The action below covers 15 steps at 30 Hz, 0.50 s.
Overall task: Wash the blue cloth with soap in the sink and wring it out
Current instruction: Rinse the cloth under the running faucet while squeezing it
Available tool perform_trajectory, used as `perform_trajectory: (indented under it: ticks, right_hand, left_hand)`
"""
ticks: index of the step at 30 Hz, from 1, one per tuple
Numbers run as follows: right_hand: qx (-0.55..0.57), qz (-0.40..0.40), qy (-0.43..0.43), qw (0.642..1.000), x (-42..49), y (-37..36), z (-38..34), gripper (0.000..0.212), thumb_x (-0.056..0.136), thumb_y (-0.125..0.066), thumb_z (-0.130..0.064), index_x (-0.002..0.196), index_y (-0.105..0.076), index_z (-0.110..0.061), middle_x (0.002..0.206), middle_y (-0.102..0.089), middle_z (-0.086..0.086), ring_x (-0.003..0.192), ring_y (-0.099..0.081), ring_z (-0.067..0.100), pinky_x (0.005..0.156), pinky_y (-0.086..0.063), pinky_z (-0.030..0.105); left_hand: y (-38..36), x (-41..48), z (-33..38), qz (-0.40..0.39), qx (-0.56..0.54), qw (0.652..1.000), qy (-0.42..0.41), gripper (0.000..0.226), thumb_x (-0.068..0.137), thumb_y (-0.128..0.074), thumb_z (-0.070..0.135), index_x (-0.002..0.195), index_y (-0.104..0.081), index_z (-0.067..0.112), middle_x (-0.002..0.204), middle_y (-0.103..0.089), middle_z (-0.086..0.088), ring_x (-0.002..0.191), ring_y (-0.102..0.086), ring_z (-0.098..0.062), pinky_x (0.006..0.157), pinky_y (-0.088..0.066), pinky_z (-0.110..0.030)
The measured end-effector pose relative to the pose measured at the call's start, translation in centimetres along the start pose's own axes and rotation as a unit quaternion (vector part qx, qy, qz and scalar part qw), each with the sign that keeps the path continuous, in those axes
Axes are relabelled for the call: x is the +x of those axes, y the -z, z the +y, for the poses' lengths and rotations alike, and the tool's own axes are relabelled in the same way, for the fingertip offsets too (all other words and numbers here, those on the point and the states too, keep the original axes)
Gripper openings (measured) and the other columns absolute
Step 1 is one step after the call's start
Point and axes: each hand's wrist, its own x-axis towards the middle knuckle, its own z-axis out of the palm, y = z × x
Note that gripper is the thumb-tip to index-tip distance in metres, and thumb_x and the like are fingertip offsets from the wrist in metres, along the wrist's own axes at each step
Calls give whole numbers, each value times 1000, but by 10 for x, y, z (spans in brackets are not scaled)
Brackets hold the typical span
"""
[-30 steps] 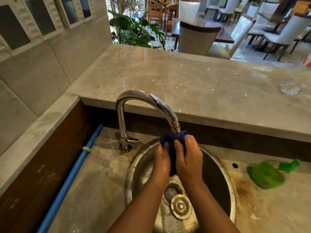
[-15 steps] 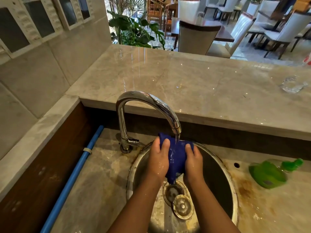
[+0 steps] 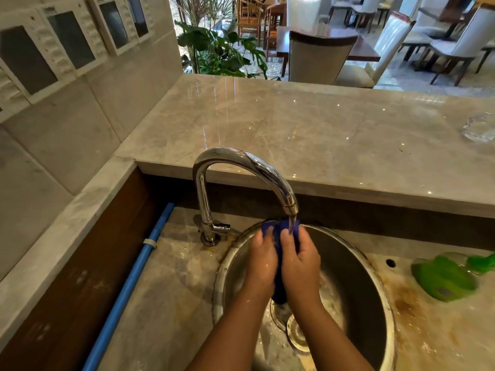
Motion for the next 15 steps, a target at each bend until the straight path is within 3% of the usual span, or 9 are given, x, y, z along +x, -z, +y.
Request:
perform_trajectory:
  ticks: [4, 7, 9, 12, 15]
  right_hand:
    - [-66, 12, -32, 997, 16, 6, 12, 19, 102, -49, -20, 89, -62, -20, 77, -66, -2, 65, -61, 6, 62, -48, 23]
    - [-66, 37, -75, 994, 25, 14, 16, 19, 102, -50, -19, 87, -62, -18, 77, -65, 1, 63, -59, 7, 64, -46, 30]
    - [-64, 52, -46, 996, 15, 15, 9, 19, 102, -50, -19, 86, -61, -20, 74, -64, 1, 59, -58, 4, 59, -47, 25]
    - [-73, 5, 34, 997, -11, 9, -1, 13, 100, -53, -18, 92, -62, -23, 76, -65, -8, 69, -63, 2, 62, -50, 18]
    - [-140, -23, 65, 988, -4, 5, 3, 12, 100, -52, -21, 96, -61, -29, 78, -66, -11, 74, -64, 3, 63, -50, 18]
  left_hand:
    - [-5, -13, -10, -40, -81, 995, 50, 20, 102, -52, 31, 116, -65, 23, 107, -76, -11, 100, -74, -29, 92, -58, -50]
    - [-5, -17, -8, -58, -79, 995, 34, 18, 100, -58, 21, 116, -64, 20, 107, -76, -12, 101, -73, -30, 97, -55, -54]
    - [-7, -12, -3, -41, -59, 997, 5, 16, 99, -60, 20, 114, -65, 17, 104, -76, -13, 98, -74, -30, 93, -58, -50]
    - [-7, 1, 2, 45, -25, 999, 4, 23, 100, -58, 30, 112, -63, 12, 93, -73, -9, 83, -72, -23, 75, -57, -34]
    - [-9, -3, -3, 34, -69, 995, 58, 33, 99, -54, 44, 103, -68, 15, 88, -72, -9, 81, -71, -25, 81, -55, -40]
